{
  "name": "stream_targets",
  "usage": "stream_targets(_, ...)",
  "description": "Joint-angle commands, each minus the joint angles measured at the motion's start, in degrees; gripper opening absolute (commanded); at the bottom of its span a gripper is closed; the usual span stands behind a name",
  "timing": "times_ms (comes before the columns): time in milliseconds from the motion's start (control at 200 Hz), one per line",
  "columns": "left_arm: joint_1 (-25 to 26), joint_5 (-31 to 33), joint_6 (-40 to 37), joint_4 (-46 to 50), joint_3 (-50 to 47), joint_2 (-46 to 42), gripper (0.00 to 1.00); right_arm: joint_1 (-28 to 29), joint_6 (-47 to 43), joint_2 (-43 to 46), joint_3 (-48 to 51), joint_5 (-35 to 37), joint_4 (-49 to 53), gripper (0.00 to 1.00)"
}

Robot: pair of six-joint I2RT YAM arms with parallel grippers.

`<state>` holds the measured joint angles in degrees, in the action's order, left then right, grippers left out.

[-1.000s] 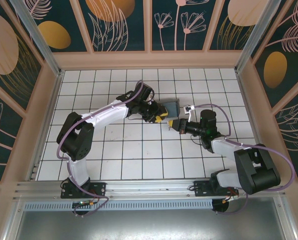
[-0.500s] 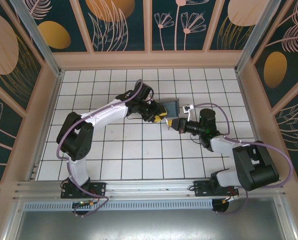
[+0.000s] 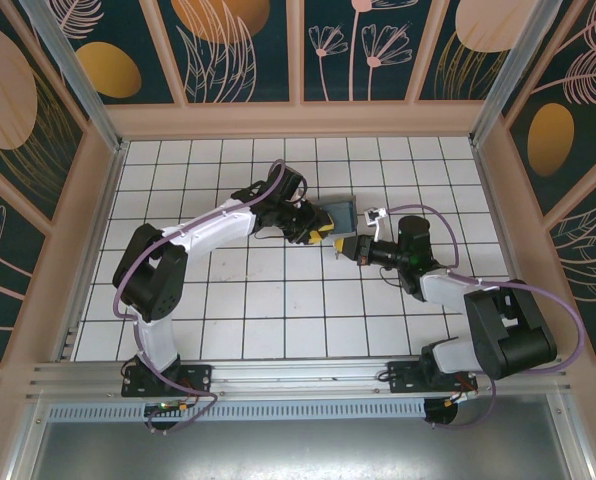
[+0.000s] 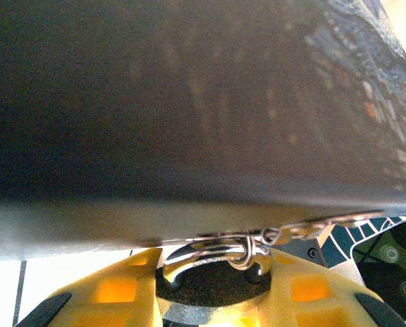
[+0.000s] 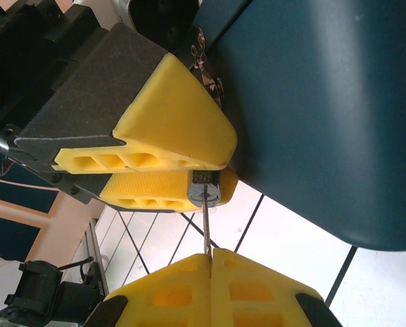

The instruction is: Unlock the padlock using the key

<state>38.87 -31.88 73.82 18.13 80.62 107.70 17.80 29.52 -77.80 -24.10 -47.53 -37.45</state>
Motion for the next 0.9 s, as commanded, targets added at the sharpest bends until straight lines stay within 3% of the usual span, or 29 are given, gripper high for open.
stream_targets(0, 0.67, -3.23, 0.55, -1.69, 1.12, -1.51, 0.0, 0.93, -1.83, -0.15, -2.39, -1.12, -1.67, 0.0)
stream_targets(556, -0.38, -2.93, -0.44, -0.77, 1.46, -1.71, 0.0, 0.92, -3.87, -1.37, -3.97, -2.45, 3.86, 0.0)
stream_targets(891, -0.82, -2.92, -1.23, -0.07, 1.54, -1.63, 0.0, 0.86, -4.99, 0.18, -4.9, 0.26, 7.3, 0.0)
